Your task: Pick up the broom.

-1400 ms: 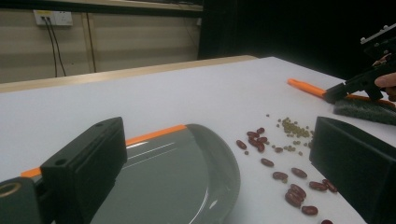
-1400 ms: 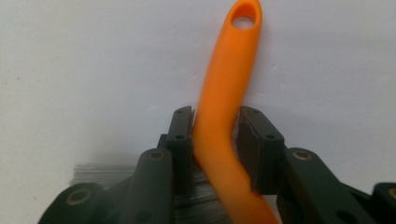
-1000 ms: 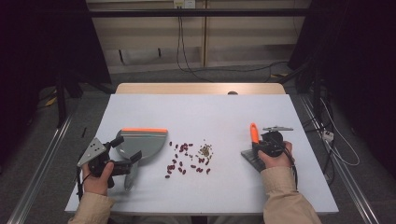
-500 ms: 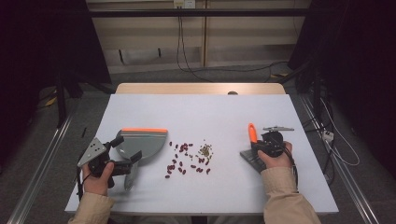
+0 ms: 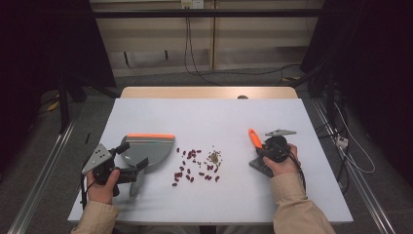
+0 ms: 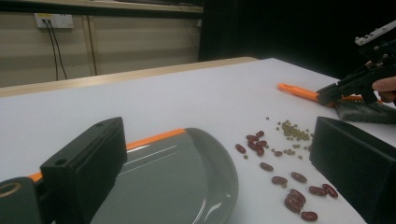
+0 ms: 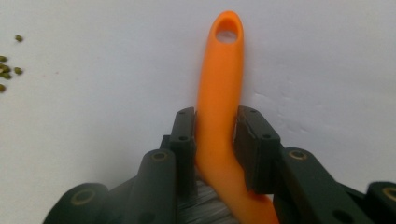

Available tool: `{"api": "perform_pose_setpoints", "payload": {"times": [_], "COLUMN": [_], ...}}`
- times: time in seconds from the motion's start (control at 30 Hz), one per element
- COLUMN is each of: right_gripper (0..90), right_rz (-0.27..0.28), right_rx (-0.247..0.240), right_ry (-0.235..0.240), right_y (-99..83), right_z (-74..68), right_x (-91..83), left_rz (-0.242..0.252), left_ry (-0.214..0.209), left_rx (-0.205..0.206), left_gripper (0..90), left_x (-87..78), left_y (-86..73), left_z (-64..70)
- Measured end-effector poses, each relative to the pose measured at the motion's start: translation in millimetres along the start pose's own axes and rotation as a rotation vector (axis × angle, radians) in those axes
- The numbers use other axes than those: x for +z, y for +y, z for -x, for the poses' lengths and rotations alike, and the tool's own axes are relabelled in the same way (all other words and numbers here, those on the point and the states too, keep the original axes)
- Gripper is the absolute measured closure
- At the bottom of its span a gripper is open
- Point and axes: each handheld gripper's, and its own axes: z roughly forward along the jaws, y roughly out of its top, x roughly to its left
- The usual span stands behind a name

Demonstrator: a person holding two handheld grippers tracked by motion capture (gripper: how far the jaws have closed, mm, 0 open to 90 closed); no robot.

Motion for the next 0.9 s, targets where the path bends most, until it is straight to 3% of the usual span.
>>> {"api": "perform_pose_setpoints", "payload": {"times": [0.17, 0.3, 0.5, 0.57, 0.7, 0.9], "right_gripper": [64.7, 55.0, 62.4, 64.4, 66.8, 67.1], "right_rz": [-0.005, -0.041, -0.051, -0.047, -0.049, -0.081], "right_rx": [0.077, 0.04, 0.031, 0.061, 0.111, 0.13], "right_ry": [0.045, 0.037, -0.003, -0.005, 0.038, 0.058], "right_y": [-1.3, -1.5, -3.2, -4.3, -3.9, 0.3], "right_z": [6.0, 4.6, 2.7, 2.9, 11.2, 14.5], "right_x": [-2.7, -6.7, -6.7, -5.9, -4.5, -3.5], "left_rz": [-0.002, -0.006, -0.01, -0.011, -0.013, -0.01], "left_ry": [0.001, 0.0, 0.002, 0.004, 0.0, -0.001], "left_rx": [-0.007, 0.0, -0.002, -0.006, 0.001, -0.001], "left_gripper": [3.9, 3.9, 3.9, 3.9, 3.9, 3.9], "left_x": [0.9, 0.7, 1.1, 2.2, 1.8, 2.1], "left_y": [-0.5, -0.4, -1.0, -1.6, -1.6, -1.3], "left_z": [0.5, 0.5, 0.5, 0.5, 1.7, 1.0]}}
